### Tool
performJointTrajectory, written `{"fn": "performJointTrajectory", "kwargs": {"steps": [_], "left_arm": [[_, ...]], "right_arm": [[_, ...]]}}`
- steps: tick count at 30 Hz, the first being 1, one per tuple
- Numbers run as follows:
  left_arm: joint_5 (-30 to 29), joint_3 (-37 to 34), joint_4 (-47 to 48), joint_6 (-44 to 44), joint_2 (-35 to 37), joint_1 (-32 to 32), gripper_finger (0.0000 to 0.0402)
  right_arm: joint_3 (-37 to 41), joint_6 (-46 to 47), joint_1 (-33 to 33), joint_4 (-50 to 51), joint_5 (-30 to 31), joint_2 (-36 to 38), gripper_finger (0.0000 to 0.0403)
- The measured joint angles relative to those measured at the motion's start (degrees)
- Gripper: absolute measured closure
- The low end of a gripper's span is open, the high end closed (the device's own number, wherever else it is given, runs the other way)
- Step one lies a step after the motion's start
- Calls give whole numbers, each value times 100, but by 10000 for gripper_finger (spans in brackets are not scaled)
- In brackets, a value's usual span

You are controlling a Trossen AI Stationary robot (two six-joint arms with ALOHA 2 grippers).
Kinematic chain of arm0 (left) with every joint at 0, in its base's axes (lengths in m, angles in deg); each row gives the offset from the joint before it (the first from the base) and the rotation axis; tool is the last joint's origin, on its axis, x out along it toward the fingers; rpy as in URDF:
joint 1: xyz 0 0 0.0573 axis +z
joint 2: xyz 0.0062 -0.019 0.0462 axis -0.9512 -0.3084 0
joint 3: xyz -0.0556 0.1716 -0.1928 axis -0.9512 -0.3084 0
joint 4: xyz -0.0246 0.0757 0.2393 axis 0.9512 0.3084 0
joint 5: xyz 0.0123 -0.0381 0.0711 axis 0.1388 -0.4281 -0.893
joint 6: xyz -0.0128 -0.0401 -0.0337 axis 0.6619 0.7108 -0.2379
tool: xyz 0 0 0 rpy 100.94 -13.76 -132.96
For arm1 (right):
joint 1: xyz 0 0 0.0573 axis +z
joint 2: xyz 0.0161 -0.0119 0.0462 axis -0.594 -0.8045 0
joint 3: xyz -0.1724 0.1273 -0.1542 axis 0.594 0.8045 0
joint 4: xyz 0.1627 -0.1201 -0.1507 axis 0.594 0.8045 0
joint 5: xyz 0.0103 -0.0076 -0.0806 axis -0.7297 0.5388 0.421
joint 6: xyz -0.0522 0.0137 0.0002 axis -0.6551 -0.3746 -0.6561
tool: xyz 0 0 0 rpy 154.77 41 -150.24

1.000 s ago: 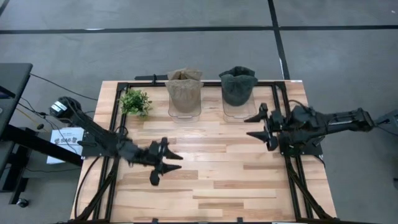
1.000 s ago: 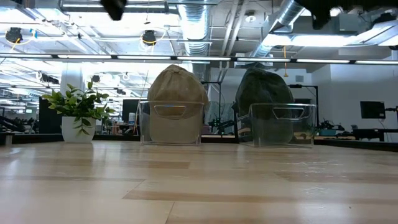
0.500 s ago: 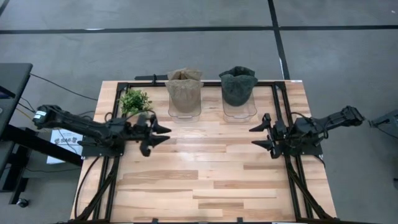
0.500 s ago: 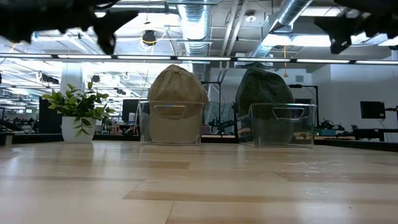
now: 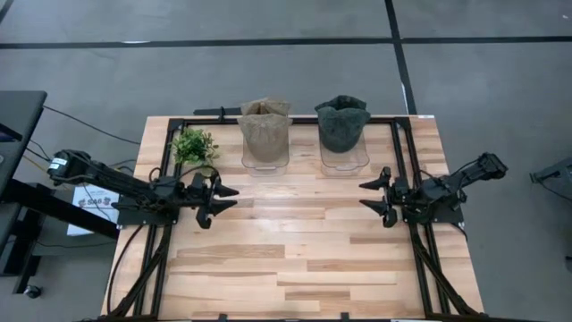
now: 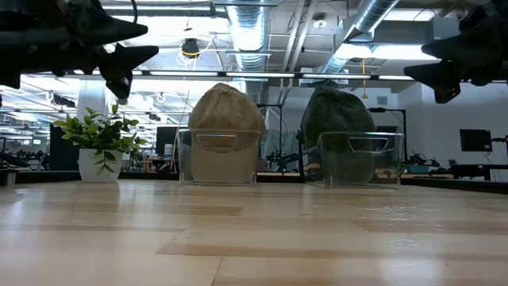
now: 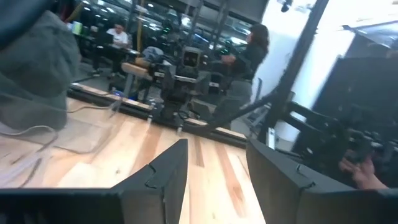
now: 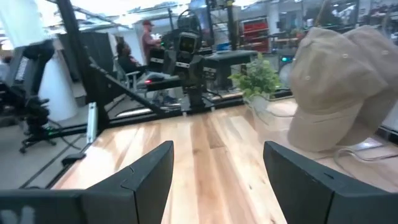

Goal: Pick & Place hat
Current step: Return to Home Position

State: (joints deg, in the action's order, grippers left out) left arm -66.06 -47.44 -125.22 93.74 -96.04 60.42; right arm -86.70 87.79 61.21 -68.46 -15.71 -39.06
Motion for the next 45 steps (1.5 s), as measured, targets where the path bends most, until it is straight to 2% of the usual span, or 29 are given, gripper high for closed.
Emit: {"fn": "performJointTrajectory", "kwargs": {"steps": [10,25,30,45], "left_arm": [[96,0,-17,-45,-42,0,241],[96,0,-10,-46,-24,-7,241],[94,0,-7,-47,467,-42,241],[76,0,-17,-47,2868,-39,241]], "right_arm": [[2,-32,264,1,3,-2,163],[7,-41,250,3,-4,-2,163],[7,-41,250,5,-4,-2,163],[11,-41,250,5,-4,-2,163]]}}
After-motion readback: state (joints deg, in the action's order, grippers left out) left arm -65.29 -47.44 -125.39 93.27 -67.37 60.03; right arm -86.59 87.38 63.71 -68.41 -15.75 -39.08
